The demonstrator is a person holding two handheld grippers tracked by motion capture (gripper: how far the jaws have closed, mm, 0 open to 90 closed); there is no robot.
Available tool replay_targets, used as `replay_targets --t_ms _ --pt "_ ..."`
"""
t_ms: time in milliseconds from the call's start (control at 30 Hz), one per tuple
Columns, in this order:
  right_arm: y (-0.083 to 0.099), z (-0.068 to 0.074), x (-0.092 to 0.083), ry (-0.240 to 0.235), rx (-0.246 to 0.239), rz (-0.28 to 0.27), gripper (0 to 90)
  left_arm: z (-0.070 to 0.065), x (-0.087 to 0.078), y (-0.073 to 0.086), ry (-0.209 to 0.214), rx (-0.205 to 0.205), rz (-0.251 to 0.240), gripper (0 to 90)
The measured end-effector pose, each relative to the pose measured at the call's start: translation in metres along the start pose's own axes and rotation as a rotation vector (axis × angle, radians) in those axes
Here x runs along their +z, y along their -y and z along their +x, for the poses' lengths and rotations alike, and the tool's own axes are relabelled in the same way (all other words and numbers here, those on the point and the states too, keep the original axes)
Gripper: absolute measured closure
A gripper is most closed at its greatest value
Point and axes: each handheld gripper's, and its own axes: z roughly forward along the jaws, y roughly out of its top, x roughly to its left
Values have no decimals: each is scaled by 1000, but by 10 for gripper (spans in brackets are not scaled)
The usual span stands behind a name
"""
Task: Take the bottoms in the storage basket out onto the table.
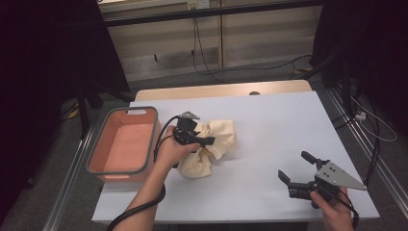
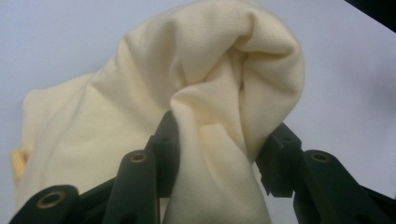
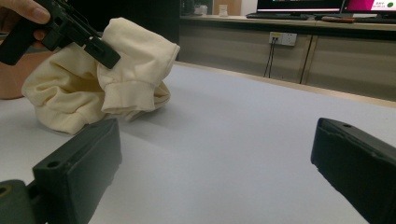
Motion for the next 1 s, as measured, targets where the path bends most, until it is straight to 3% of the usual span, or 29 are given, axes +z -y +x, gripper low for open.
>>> replay_targets --t_ms 1000 --pt "0 -2 -6 13 2 -3 13 -2 7 4 -7 20 -20 475"
